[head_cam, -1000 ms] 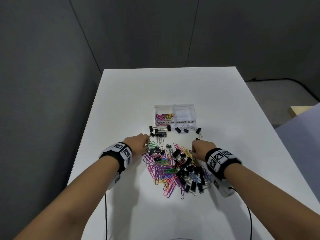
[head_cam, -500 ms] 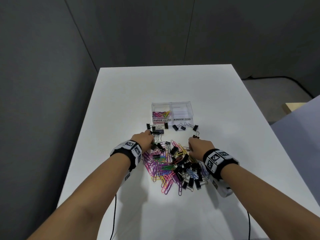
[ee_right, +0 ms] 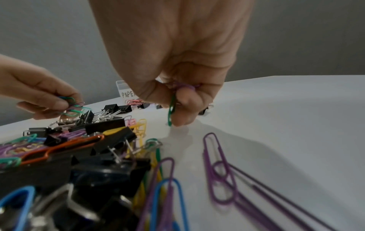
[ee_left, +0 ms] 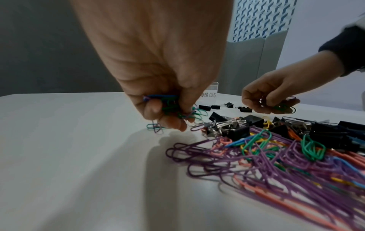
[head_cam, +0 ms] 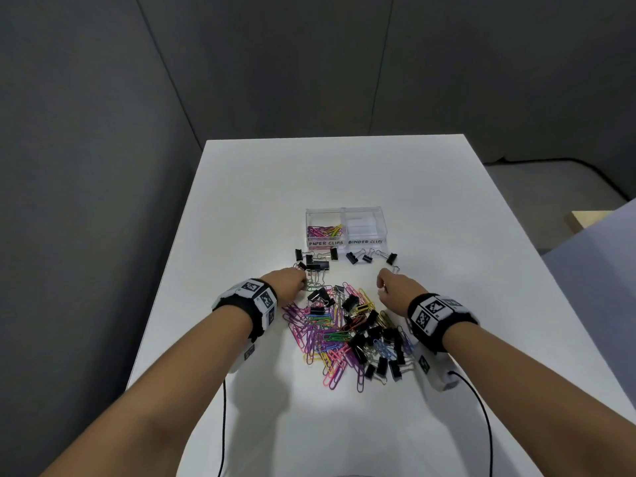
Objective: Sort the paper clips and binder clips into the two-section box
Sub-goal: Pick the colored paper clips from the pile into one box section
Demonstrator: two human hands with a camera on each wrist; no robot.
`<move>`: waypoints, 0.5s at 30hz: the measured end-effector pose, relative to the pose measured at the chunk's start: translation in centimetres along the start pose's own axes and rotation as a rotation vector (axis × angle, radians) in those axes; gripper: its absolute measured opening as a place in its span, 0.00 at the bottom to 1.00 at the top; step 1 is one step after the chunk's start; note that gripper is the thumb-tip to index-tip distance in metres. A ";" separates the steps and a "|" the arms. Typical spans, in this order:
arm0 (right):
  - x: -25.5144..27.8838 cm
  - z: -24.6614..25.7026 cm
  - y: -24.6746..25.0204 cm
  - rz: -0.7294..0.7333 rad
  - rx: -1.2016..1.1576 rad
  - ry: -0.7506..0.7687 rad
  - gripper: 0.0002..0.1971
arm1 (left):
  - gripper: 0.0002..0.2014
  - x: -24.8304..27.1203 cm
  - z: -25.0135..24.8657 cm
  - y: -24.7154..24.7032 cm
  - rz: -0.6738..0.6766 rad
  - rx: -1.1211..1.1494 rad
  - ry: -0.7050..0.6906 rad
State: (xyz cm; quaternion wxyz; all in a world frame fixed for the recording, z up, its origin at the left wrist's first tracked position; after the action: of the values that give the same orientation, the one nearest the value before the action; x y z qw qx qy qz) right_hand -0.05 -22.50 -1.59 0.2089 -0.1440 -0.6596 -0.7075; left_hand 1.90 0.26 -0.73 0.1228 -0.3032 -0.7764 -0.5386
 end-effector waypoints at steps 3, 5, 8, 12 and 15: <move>-0.2 0.5 0.3 -0.001 0.028 -0.005 0.08 | 0.14 0.3 0.1 0.1 0.010 0.030 0.032; -0.6 0.8 0.3 -0.013 0.027 -0.004 0.11 | 0.15 0.6 0.1 0.1 -0.014 0.060 0.036; -1.1 1.1 0.3 0.002 -0.036 -0.016 0.08 | 0.14 1.0 -0.1 0.3 -0.120 0.040 0.021; -0.5 2.0 1.0 -0.030 0.006 0.012 0.12 | 0.16 1.1 -0.4 0.7 -0.183 0.021 0.031; 0.4 3.2 1.4 -0.005 0.158 0.121 0.19 | 0.23 1.2 -0.9 0.8 -0.123 -0.038 0.034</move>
State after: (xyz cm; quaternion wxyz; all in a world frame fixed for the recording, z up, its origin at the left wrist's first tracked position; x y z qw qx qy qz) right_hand 0.02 -19.39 0.14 0.2571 -0.0823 -0.7001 -0.6610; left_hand 1.33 0.04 0.91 0.0967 -0.2480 -0.7809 -0.5650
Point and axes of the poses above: each hand's wrist, its own x-axis away from the middle knuckle, its own y-axis out of the back of the hand, z = x × y, the point moved 2 cm from there along -x, towards the middle knuckle, and after that the axes turned 13 degrees about x, right-handed, at the moved point
